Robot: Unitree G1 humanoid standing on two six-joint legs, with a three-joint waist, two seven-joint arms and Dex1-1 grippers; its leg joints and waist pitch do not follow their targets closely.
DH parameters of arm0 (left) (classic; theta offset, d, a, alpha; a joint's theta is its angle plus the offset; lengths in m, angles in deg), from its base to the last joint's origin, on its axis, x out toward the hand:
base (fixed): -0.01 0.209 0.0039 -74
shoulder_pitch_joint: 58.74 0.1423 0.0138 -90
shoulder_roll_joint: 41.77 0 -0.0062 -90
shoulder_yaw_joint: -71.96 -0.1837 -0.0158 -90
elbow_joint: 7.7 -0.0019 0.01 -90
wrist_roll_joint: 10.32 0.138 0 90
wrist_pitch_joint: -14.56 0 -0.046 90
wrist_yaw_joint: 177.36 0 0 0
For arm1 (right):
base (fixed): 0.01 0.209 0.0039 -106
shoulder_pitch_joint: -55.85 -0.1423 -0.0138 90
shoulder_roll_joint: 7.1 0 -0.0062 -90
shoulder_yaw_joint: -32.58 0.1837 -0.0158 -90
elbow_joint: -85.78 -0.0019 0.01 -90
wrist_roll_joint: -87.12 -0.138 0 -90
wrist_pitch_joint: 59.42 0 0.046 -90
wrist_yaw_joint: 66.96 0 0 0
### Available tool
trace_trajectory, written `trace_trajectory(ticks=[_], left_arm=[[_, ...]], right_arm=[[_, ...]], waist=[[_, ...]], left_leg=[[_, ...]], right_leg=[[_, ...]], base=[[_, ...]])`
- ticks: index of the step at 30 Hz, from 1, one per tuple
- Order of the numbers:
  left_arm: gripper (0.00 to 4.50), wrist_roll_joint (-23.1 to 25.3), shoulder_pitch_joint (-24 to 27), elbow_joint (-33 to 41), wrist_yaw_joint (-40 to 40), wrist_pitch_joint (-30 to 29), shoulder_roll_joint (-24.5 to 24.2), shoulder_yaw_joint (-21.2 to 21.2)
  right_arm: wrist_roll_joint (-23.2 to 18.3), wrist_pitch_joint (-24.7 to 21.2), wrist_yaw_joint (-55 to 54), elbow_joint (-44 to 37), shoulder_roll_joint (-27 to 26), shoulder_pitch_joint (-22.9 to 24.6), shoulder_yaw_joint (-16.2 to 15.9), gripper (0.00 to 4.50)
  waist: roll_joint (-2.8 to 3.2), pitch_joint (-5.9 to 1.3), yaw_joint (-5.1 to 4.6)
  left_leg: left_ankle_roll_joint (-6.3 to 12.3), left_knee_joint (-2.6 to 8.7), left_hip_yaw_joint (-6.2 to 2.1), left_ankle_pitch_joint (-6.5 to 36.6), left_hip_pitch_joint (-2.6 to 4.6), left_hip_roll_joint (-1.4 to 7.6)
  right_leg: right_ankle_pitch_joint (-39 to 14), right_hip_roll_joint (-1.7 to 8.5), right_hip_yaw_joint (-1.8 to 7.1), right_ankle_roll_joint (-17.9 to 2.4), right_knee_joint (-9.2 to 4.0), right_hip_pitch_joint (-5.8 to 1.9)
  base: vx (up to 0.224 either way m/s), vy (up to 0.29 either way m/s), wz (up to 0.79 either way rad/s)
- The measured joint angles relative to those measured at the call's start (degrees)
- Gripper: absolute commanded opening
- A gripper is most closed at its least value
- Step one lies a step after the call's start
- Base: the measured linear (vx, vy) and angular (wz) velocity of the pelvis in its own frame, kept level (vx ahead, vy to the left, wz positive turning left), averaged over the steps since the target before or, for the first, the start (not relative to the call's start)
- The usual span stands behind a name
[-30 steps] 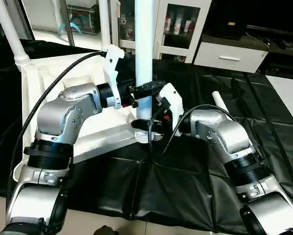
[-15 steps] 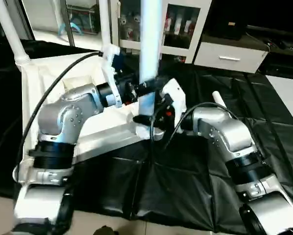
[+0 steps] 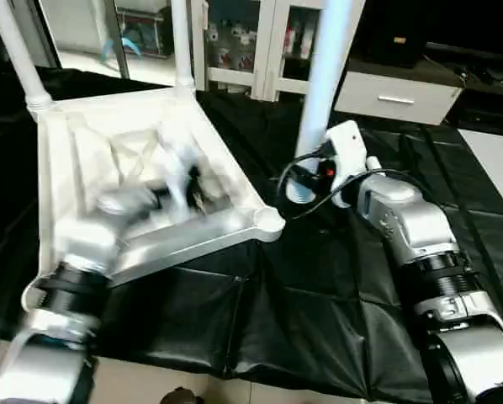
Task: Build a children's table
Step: Insert table leg to table base
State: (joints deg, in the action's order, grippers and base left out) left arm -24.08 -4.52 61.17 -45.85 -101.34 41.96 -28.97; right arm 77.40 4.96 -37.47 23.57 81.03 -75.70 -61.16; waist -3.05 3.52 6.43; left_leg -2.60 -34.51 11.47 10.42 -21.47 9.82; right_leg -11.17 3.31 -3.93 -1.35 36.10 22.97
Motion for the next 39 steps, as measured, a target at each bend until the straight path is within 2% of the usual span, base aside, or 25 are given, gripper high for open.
trace_trajectory(ticks=[2, 4, 6, 14, 15, 18, 21, 25, 26, 29, 30, 31, 35, 37, 39], left_arm=[[3.33, 2.31, -0.97, -1.56, -0.24, 1.67, -0.27, -2.09], [3.59, 4.9, -1.51, -3.99, -0.81, 3.85, -0.24, -4.33], [3.71, 6.33, -1.48, -5.97, -2.09, 5.02, -0.14, -5.87], [3.71, 8.64, -1.45, -10.32, -3.69, 5.81, -0.89, -7.52], [3.42, 8.76, -1.45, -10.48, -3.74, 5.79, -1.15, -7.53], [3.3, 9.17, -1.47, -10.38, -4.76, 4.3, -2.65, -7.53], [2.94, 9.81, -1.41, -10.13, -5.39, 3.37, -3.91, -7.51], [2.81, 9.42, -0.13, -8.14, -5.95, 1.92, -4.81, -6.58], [2.49, 9.34, 0.19, -7.71, -6.13, 1.68, -5.07, -6.3], [2.34, 8.91, 1.58, -5.32, -6.86, 0.54, -6.36, -6.01], [2.34, 8.91, 1.84, -4.72, -7.15, -0.07, -6.53, -6.01], [2.06, 8.92, 2.14, -4.12, -7.39, -0.37, -6.6, -6.02], [1.96, 9.12, 2.69, -2.77, -7.39, -1.15, -6.71, -6.06], [1.67, 9.41, 2.99, -1.67, -7.45, -1.7, -6.51, -6.47], [1.58, 10.23, 3.14, -0.97, -7.32, -2.37, -6.25, -7.01]], right_arm=[[0.22, 0.06, -0.32, 0.0, 0.08, 0.51, 0.11, 1.89], [0.25, 0.08, -0.37, -0.1, 0.07, 1.01, 0.25, 1.89], [0.25, 0.08, -0.37, -0.13, 0.08, 1.13, 0.38, 1.89], [0.12, 0.02, -0.11, -2.48, 0.09, 1.96, 0.71, 1.89], [0.12, -0.01, -0.06, -2.51, 0.09, 2.04, 0.71, 1.89], [0.12, -0.15, 1.08, -2.95, 0.04, 2.4, 0.46, 1.89], [0.12, -0.32, 1.28, -2.95, 0.04, 2.67, 0.1, 1.89], [0.13, -0.34, 2.08, -2.96, -0.18, 2.66, -0.18, 1.89], [0.14, -0.34, 2.22, -2.96, -0.18, 2.66, -0.19, 1.89], [0.15, -0.34, 2.37, -2.95, -0.3, 2.66, -0.49, 1.89], [0.15, -0.34, 2.4, -2.95, -0.39, 2.65, -0.6, 1.89], [0.15, -0.34, 2.43, -2.95, -0.51, 2.65, -0.67, 1.89], [0.16, -0.33, 3.15, -2.94, -0.67, 2.63, -1.16, 1.89], [0.16, -0.32, 3.46, -2.85, -0.87, 2.48, -1.16, 1.89], [0.16, -0.3, 3.53, -2.79, -1.36, 2.02, -1.17, 1.89]], waist=[[0.19, 0.03, -0.03], [0.58, -0.01, -0.3], [0.71, 0.06, -0.51], [0.93, 0.18, -0.68], [0.94, 0.18, -0.66], [0.93, 0.18, -0.7], [0.94, 0.17, -0.73], [0.92, 0.16, -0.84], [0.92, 0.16, -0.85], [0.92, 0.16, -0.9], [0.92, 0.16, -0.89], [0.92, 0.16, -0.88], [0.88, 0.14, -0.88], [0.89, 0.14, -0.81], [0.89, 0.14, -0.75]], left_leg=[[-0.02, 0.03, 0.0, -0.01, 0.01, 0.02], [-0.02, 0.02, 0.02, -0.01, 0.06, 0.01], [-0.04, 0.03, 0.01, -0.03, 0.07, 0.02], [-0.04, 0.02, 0.01, -0.03, 0.08, 0.02], [-0.04, 0.02, 0.01, -0.03, 0.08, 0.02], [-0.04, 0.02, 0.01, -0.03, 0.12, 0.02], [-0.04, 0.02, 0.01, -0.03, 0.17, 0.02], [-0.05, 0.02, 0.02, -0.03, 0.19, 0.02], [-0.05, 0.02, 0.02, -0.03, 0.18, 0.02], [-0.04, 0.03, 0.02, -0.03, 0.18, 0.02], [-0.04, 0.03, 0.02, -0.03, 0.18, 0.02], [-0.04, 0.03, 0.02, -0.03, 0.18, 0.02], [-0.03, 0.02, 0.02, -0.02, 0.17, 0.02], [-0.03, 0.03, 0.03, -0.02, 0.18, 0.02], [-0.04, 0.03, 0.03, -0.03, 0.2, 0.02]], right_leg=[[0.0, -0.01, -0.02, -0.01, 0.02, 0.03], [0.01, -0.01, 0.02, -0.01, 0.02, -0.01], [0.02, -0.01, 0.0, -0.03, 0.03, 0.0], [0.03, -0.01, 0.0, -0.06, 0.04, -0.01], [0.03, -0.01, 0.0, -0.06, 0.04, -0.01], [0.04, -0.01, 0.01, -0.07, 0.04, -0.04], [0.05, -0.01, 0.01, -0.08, 0.04, -0.09], [0.06, -0.01, 0.02, -0.1, 0.04, -0.12], [0.05, -0.01, 0.02, -0.09, 0.04, -0.11], [0.04, -0.01, 0.02, -0.09, 0.04, -0.1], [0.04, -0.01, 0.02, -0.09, 0.03, -0.09], [0.04, -0.01, 0.02, -0.09, 0.03, -0.1], [0.04, -0.01, 0.03, -0.09, 0.02, -0.1], [0.04, -0.01, 0.03, -0.09, 0.02, -0.1], [0.04, -0.01, 0.03, -0.09, 0.02, -0.11]], base=[[0.0, 0.0, 0.0], [0.0, 0.0, 0.0], [0.0, 0.0, 0.0], [0.0, 0.0, 0.0], [0.0, 0.0, 0.0], [0.0, 0.0, 0.0], [0.0, 0.0, 0.0], [0.0, 0.0, 0.0], [0.0, 0.0, 0.0], [0.0, 0.0, 0.0], [0.0, 0.0, 0.0], [0.0, 0.0, 0.0], [0.0, 0.0, 0.0], [0.0, 0.0, 0.0], [0.0, 0.0, 0.0]])
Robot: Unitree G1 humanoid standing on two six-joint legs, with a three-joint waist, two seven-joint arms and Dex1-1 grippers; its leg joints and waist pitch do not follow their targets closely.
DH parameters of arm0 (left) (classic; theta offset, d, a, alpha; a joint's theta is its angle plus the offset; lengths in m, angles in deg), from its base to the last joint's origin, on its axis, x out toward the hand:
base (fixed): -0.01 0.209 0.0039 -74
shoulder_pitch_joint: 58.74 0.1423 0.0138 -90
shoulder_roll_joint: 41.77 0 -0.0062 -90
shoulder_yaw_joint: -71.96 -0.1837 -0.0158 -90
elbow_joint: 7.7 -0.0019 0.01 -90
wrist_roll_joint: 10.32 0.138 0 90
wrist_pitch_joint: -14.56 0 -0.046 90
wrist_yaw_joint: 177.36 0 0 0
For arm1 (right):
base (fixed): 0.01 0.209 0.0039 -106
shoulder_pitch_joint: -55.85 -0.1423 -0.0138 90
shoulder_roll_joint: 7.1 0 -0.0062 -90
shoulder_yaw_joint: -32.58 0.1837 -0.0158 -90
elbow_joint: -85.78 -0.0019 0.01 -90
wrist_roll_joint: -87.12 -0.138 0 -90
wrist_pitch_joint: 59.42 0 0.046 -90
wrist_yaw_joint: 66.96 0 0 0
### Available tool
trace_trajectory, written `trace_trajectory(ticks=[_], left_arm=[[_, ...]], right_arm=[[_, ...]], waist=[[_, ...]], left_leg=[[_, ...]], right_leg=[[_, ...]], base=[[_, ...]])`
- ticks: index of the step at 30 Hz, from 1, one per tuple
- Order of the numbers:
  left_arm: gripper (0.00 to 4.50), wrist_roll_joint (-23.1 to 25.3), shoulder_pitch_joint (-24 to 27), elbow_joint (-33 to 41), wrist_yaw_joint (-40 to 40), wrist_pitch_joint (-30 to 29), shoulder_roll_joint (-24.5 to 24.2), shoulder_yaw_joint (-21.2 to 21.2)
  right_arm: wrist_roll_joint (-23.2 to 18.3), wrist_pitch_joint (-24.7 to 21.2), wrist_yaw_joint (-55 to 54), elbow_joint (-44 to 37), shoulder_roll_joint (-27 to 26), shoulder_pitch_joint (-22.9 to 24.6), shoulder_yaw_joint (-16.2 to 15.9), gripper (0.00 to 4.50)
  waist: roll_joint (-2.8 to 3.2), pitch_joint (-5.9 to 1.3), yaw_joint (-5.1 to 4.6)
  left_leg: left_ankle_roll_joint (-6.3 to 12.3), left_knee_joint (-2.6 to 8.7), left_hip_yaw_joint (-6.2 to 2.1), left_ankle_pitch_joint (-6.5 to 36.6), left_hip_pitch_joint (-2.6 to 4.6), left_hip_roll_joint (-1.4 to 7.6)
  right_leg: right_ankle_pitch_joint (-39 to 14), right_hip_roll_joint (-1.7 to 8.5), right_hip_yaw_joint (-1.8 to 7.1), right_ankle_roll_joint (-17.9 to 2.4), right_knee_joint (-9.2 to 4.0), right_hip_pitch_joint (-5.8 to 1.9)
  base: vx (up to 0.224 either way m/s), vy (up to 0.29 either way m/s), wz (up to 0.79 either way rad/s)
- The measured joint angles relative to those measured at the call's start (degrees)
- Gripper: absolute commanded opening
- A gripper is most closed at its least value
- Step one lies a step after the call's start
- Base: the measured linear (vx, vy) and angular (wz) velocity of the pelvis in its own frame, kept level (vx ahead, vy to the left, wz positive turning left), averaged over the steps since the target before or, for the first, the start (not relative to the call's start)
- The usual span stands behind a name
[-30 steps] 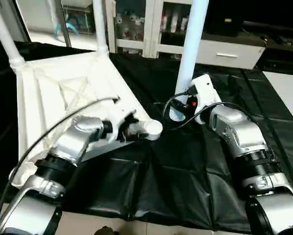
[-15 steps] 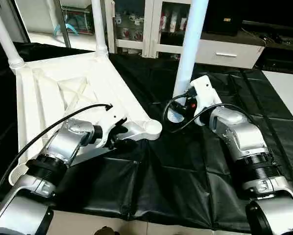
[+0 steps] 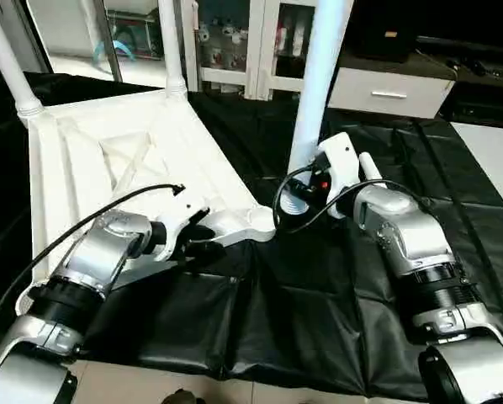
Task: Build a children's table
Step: Insert table leg to table base
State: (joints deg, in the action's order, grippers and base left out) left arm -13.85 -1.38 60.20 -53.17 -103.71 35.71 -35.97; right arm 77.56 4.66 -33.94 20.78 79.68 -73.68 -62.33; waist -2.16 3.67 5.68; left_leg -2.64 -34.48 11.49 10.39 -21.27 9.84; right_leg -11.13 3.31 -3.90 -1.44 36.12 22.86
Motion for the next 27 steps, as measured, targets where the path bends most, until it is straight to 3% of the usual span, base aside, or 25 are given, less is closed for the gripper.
trace_trajectory(ticks=[9, 16, 27], left_arm=[[0.78, 3.14, -0.36, 0.77, 0.38, -0.13, 0.63, -2.27], [0.15, 2.71, 1.73, 4.71, -1.68, -0.98, -0.2, -2.12], [0.0, 2.61, 6.01, 12.45, -3.4, -3.39, -1.17, -3.1]], right_arm=[[-2.27, -0.67, 4.34, 0.0, -1.22, -1.08, -0.01, 1.89], [-4.55, -5.24, 13.96, -1.66, 1.87, -0.26, -2.4, 1.89], [-4.44, -5.08, 15.56, 2.12, 0.9, 0.08, -3.0, 1.89]], waist=[[-0.1, -0.07, 0.35], [-0.13, -0.09, 0.65], [-0.31, -0.23, 0.8]], left_leg=[[0.01, 0.0, 0.0, 0.01, 0.18, -0.02], [0.08, 0.01, 0.0, 0.05, 0.14, -0.02], [0.06, 0.02, 0.0, 0.04, 0.25, -0.02]], right_leg=[[-0.02, 0.01, 0.02, 0.03, -0.02, -0.22], [-0.09, 0.01, 0.01, 0.03, -0.03, -0.2], [-0.11, 0.02, 0.01, 0.05, -0.03, -0.28]], base=[[0.0, 0.0, 0.0], [0.0, 0.0, 0.0], [0.0, 0.0, 0.0]])
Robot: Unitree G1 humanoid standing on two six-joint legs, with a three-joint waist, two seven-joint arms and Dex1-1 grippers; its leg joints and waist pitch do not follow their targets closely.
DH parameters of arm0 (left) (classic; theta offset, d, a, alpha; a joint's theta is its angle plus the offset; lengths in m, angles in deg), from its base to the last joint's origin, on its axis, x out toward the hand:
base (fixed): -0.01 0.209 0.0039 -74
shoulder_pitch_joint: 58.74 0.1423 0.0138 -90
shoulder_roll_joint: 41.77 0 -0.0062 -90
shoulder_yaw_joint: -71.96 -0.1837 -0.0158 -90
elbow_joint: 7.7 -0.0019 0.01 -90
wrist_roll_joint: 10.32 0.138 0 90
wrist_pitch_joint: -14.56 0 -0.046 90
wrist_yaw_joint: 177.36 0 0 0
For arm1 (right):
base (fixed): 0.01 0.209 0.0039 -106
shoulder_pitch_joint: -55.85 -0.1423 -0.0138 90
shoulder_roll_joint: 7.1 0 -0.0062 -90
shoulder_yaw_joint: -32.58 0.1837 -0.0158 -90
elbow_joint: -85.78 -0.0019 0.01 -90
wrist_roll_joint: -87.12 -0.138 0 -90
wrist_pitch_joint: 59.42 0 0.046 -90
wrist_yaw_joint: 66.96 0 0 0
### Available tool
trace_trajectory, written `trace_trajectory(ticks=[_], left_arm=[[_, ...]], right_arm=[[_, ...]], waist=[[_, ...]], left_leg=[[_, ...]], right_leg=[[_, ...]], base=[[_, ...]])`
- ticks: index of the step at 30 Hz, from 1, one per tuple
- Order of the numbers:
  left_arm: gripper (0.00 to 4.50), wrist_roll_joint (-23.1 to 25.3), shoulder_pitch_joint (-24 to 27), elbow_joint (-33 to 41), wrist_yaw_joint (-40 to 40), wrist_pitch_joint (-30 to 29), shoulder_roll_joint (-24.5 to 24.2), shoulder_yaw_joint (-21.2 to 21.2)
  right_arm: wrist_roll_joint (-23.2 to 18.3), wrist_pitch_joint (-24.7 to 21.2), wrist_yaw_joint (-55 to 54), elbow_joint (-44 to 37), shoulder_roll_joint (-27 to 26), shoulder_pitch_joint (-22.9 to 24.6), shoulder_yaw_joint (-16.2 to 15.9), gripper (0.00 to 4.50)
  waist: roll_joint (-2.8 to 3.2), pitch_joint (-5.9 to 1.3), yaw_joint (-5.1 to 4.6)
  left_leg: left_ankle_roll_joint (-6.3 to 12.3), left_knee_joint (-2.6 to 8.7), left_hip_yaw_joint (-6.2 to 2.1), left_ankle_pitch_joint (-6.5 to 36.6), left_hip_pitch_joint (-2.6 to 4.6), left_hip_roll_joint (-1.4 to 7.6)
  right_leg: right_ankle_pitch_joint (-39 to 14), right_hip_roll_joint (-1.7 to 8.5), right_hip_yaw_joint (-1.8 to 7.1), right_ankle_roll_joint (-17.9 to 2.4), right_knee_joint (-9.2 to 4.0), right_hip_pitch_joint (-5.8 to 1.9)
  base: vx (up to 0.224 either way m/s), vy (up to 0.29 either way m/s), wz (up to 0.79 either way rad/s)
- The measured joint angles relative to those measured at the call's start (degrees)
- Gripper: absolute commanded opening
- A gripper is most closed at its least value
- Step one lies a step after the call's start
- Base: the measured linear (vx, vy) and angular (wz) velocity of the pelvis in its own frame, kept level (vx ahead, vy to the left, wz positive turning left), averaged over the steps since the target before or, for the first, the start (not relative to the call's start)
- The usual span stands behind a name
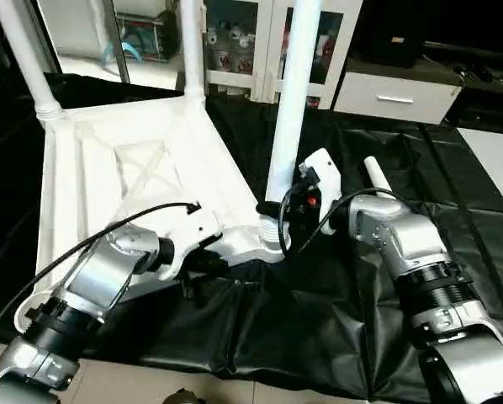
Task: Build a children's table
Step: Insert table leg to table base
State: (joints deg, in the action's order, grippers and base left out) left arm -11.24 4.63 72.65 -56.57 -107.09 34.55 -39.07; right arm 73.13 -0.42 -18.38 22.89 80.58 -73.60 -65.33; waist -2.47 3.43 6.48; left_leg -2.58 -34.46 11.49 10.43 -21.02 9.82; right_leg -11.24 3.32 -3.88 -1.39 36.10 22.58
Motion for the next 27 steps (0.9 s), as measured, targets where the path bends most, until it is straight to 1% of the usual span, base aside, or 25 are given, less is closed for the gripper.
trace_trajectory(ticks=[4, 9, 11, 14, 24, 27], left_arm=[[0.0, 0.13, -0.01, 0.03, 0.04, -0.45, 0.13, 0.07], [0.0, 0.37, -0.16, -0.55, 0.52, -0.38, 0.22, 0.24], [0.0, 0.59, -0.42, -1.25, 0.57, -0.14, 0.32, 0.4], [0.0, 0.65, -0.8, -2.34, 0.62, 0.13, 0.5, 0.39], [0.0, 0.68, -1.46, -3.56, 0.27, 0.82, 0.92, 0.41], [0.0, 0.69, -1.91, -4.39, 0.15, 1.09, 1.12, 0.41]], right_arm=[[0.06, 0.41, 0.1, 0.45, -0.05, 0.01, 0.02, 1.89], [-0.01, 1.58, 0.21, 0.66, -0.17, 0.75, 0.21, 1.89], [0.01, 1.61, 0.2, 0.66, -0.18, 1.0, 0.37, 1.89], [0.04, 1.5, 0.25, 0.66, -0.1, 1.59, 0.52, 1.89], [-0.14, 1.21, 0.69, 0.03, 0.4, 3.13, 0.7, 1.89], [-0.69, 2.17, 0.05, 0.46, -0.6, 3.88, 1.99, 1.89]], waist=[[-0.16, -0.1, -0.02], [-0.09, -0.16, 0.0], [-0.07, -0.17, 0.01], [-0.08, -0.16, -0.04], [-0.05, -0.15, 0.08], [-0.03, -0.16, 0.07]], left_leg=[[0.01, 0.0, 0.0, 0.0, 0.01, -0.01], [0.0, 0.0, 0.0, 0.0, 0.13, -0.01], [0.0, 0.0, -0.01, 0.0, 0.29, -0.01], [-0.01, 0.0, -0.01, 0.01, 0.72, -0.01], [-0.01, 0.02, -0.01, 0.0, 0.73, -0.03], [-0.01, 0.03, -0.02, 0.0, 0.74, -0.04]], right_leg=[[-0.02, 0.0, 0.01, 0.03, 0.0, -0.02], [-0.02, 0.01, 0.01, 0.04, -0.01, -0.15], [-0.08, 0.01, 0.01, 0.14, -0.01, -0.29], [-0.23, 0.02, 0.01, 0.38, -0.04, -0.65], [-0.23, 0.04, 0.01, 0.38, -0.07, -0.67], [-0.23, 0.05, 0.0, 0.38, -0.07, -0.67]], base=[[0.0, 0.0, 0.0], [0.0, 0.0, 0.0], [0.0, 0.0, 0.0], [0.0, 0.0, 0.0], [0.0, 0.0, 0.0], [0.0, 0.0, 0.0]])
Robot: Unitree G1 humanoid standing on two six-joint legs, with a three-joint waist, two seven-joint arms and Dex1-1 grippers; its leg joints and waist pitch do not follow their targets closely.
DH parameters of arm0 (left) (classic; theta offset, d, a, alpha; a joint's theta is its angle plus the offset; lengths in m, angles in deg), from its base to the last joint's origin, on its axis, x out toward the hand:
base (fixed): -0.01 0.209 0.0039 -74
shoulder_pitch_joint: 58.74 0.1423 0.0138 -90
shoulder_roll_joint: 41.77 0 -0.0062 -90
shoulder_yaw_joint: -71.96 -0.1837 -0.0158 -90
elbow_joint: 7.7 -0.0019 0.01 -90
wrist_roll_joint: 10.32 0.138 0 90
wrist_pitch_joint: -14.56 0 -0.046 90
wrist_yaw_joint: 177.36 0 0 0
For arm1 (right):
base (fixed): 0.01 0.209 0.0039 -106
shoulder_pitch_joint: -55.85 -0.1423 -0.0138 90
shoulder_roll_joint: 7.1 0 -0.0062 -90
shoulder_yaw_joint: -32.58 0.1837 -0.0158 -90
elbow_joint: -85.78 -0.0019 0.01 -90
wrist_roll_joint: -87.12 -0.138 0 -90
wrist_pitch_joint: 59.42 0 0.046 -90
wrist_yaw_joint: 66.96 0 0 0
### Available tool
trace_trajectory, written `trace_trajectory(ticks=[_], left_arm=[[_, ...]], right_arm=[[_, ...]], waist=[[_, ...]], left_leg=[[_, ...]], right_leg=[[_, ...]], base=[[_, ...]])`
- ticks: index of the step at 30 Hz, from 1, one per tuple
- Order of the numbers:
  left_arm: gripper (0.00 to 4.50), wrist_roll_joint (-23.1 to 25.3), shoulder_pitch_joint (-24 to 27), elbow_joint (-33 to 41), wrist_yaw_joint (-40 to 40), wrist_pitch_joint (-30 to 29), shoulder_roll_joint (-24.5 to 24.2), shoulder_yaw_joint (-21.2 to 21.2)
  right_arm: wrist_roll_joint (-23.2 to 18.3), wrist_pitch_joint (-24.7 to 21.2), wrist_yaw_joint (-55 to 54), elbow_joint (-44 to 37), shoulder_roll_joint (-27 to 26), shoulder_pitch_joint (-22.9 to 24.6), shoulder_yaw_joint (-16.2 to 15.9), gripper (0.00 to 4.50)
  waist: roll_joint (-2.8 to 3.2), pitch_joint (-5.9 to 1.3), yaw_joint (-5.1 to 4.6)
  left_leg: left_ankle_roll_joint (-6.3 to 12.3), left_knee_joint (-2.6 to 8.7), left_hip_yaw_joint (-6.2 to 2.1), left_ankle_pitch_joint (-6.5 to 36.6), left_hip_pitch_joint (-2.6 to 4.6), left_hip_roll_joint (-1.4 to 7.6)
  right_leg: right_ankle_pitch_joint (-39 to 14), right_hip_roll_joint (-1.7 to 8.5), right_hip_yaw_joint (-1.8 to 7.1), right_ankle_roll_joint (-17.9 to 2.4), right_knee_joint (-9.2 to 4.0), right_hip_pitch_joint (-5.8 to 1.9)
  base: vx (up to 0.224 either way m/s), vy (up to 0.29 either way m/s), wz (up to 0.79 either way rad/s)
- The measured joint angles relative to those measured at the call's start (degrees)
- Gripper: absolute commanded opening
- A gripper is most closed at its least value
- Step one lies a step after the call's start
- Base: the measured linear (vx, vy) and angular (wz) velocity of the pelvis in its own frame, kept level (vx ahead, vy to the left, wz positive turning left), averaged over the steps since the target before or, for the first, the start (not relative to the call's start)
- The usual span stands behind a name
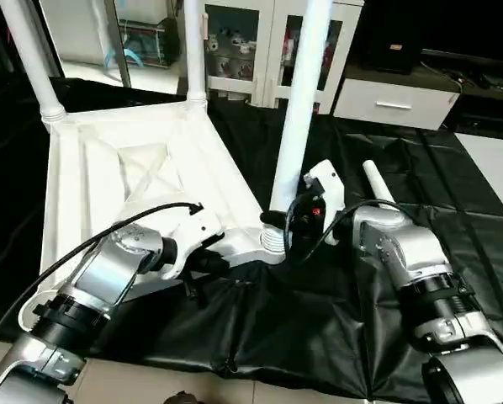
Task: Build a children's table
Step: Insert table leg to table base
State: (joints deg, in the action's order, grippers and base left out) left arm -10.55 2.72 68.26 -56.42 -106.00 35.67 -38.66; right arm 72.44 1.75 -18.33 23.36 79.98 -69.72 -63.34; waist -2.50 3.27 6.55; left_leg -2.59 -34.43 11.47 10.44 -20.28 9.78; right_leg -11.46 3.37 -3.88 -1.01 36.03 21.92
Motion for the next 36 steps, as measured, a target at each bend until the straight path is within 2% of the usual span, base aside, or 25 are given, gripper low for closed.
trace_trajectory(ticks=[6, 11, 13, 15, 17, 24, 33, 36], left_arm=[[0.0, 0.09, -0.3, -1.06, 0.38, 0.52, 0.31, 0.04], [0.0, 0.12, -0.35, -1.47, 0.47, 0.71, 0.49, 0.05], [0.0, 0.13, -0.35, -1.49, 0.46, 0.76, 0.57, 0.04], [0.0, 0.26, -0.35, -1.74, 0.47, 0.93, 0.84, 0.03], [0.0, 0.25, -0.36, -2.04, 0.58, 1.12, 0.98, 0.04], [0.0, 0.8, -0.55, -2.6, 1.44, 1.52, 1.67, 0.04], [0.0, 1.19, -0.57, -2.59, 1.81, 1.74, 2.27, -0.06], [0.0, 1.19, -0.56, -2.57, 1.81, 1.73, 2.37, -0.13]], right_arm=[[-1.21, 5.12, -1.75, 2.32, -2.49, 2.41, 3.31, 1.89], [-1.53, 8.16, -2.05, 2.06, -2.77, 4.25, 3.6, 1.89], [-1.37, 9.38, -2.26, 1.77, -2.85, 4.88, 3.56, 1.88], [-0.67, 13.43, -2.98, 0.99, -3.37, 7.06, 3.42, 1.88], [-0.22, 15.6, -3.51, 0.63, -3.54, 7.87, 3.09, 1.88], [3.6, 26.95, -7.24, -1.12, -4.38, 12.53, 1.12, 1.88], [4.42, 33.46, -10.59, -2.44, -5.28, 16.68, 0.97, 1.88], [5.94, 34.07, -11.1, -3.1, -4.91, 17.26, 0.1, 1.88]], waist=[[0.08, -0.03, -0.13], [0.24, -0.11, -0.12], [0.27, -0.12, -0.11], [0.36, -0.15, -0.08], [0.51, -0.17, -0.12], [0.57, -0.17, -0.26], [0.81, -0.14, -0.25], [0.85, -0.16, -0.26]], left_leg=[[0.0, 0.0, -0.01, 0.0, 0.1, 0.0], [0.0, 0.08, -0.02, 0.0, 0.14, -0.01], [0.0, 0.14, -0.02, 0.0, 0.14, -0.02], [0.0, 0.21, -0.02, 0.0, 0.24, -0.02], [0.0, 0.26, -0.02, 0.01, 0.29, -0.02], [0.0, 0.55, -0.02, 0.01, 0.28, -0.14], [0.01, 1.01, -0.02, 0.01, 0.21, -0.34], [0.01, 1.01, -0.02, 0.01, 0.22, -0.46]], right_leg=[[0.0, 0.0, 0.0, 0.0, -0.01, -0.03], [-0.01, 0.01, -0.03, 0.01, -0.24, -0.09], [-0.01, 0.01, -0.02, 0.01, -0.33, -0.11], [-0.01, 0.01, -0.03, 0.01, -0.45, -0.05], [-0.01, 0.01, -0.07, 0.02, -0.61, -0.08], [-0.02, 0.06, -0.08, 0.03, -1.16, -0.09], [-0.04, 0.1, -0.03, 0.06, -2.04, -0.2], [-0.03, 0.15, 0.09, 0.06, -2.03, -0.21]], base=[[0.0, 0.0, 0.0], [0.0, 0.0, 0.0], [0.0, 0.0, 0.0], [0.0, 0.0, 0.0], [0.0, 0.0, 0.0], [0.0, 0.0, 0.0], [0.0, 0.0, 0.0], [0.0, 0.0, 0.0]])
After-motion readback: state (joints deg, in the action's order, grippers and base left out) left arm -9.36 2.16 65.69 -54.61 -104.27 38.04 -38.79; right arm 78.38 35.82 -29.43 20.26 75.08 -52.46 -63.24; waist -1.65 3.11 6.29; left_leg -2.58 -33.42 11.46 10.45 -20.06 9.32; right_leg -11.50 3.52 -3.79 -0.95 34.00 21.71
